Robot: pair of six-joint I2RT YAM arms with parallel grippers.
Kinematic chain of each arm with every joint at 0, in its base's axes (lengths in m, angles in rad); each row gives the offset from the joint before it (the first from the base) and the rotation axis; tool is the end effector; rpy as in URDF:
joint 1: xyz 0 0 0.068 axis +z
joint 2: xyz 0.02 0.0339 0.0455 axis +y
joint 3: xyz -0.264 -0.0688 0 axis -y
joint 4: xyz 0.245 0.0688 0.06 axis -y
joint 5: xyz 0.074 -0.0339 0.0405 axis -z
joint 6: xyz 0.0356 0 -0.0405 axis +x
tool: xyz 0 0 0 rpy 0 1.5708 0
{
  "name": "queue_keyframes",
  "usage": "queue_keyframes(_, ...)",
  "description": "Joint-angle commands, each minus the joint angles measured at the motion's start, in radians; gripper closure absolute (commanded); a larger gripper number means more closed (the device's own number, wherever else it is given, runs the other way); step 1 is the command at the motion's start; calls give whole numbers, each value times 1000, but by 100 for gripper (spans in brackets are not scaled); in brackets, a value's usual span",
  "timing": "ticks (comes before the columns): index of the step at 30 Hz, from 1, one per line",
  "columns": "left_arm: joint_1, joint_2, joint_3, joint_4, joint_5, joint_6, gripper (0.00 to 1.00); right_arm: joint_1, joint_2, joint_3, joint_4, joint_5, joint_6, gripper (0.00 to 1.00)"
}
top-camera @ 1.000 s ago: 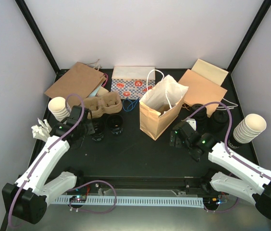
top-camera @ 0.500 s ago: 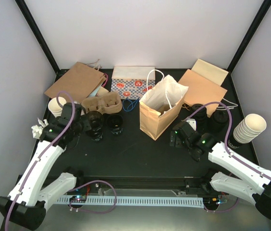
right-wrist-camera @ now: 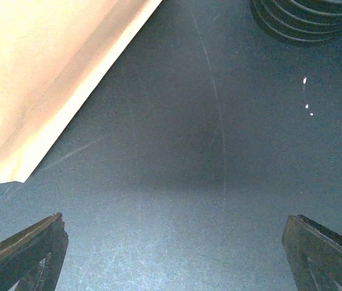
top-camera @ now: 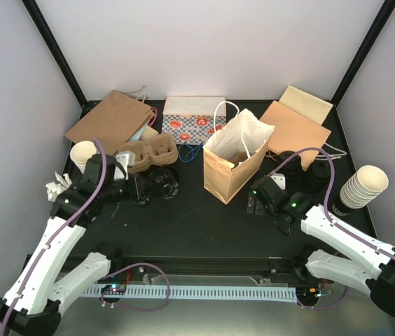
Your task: Pack the takeout coffee
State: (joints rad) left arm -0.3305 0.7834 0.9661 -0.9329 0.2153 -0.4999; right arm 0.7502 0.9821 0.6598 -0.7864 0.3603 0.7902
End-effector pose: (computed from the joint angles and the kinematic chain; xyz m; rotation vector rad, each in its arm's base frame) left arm 0.1324 -0.0535 0.3292 -0.0903 2.3935 -0.6564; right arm 0.1349 0.1085 0.2163 0.1611 2.5610 0.0848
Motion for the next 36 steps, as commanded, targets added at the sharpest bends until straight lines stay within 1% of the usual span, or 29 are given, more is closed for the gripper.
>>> queue_keyframes(1, -123, -58, -58, 88, 88, -55, 98, -10, 12, 10, 26, 23, 58, 2)
queue_keyframes(3, -193, -65, -82, 113, 59, -78, 98, -21, 12, 7, 38, 10, 71, 5)
queue_keyframes(6, -283, -62, -116, 148, 39, -92, 98, -54, 15, -10, 85, -52, 70, 16)
queue_keyframes(7, -307, -63, -136, 172, 50, -99, 98, -68, 18, -17, 110, -77, 71, 23)
queue_keyframes(8, -329, -65, -160, 202, 66, -108, 99, -86, 21, -24, 125, -102, 77, 35)
queue_keyframes(10, -379, -71, -215, 275, 75, -140, 98, -124, 29, -45, 176, -154, 86, 65)
queue_keyframes(11, -405, -74, -241, 308, 71, -156, 98, -145, 31, -61, 214, -195, 83, 82)
queue_keyframes(12, -430, -75, -263, 337, 64, -169, 98, -164, 35, -77, 255, -231, 86, 95)
queue_keyframes(13, -451, -75, -282, 359, 53, -180, 98, -186, 44, -91, 284, -276, 100, 98)
queue_keyframes(16, -503, -62, -320, 419, 41, -187, 98, -232, 102, -115, 392, -364, 113, 99)
queue_keyframes(22, -575, -18, -351, 471, 18, -162, 98, -266, 274, -66, 492, -409, 126, 99)
queue_keyframes(26, -586, -5, -400, 527, 37, -166, 98, -297, 351, -67, 596, -472, 134, 99)
queue_keyframes(29, -590, -4, -433, 564, 51, -175, 98, -304, 411, -42, 634, -498, 125, 99)
queue_keyframes(36, -591, -14, -440, 547, 22, -144, 98, -304, 564, 33, 726, -605, 99, 99)
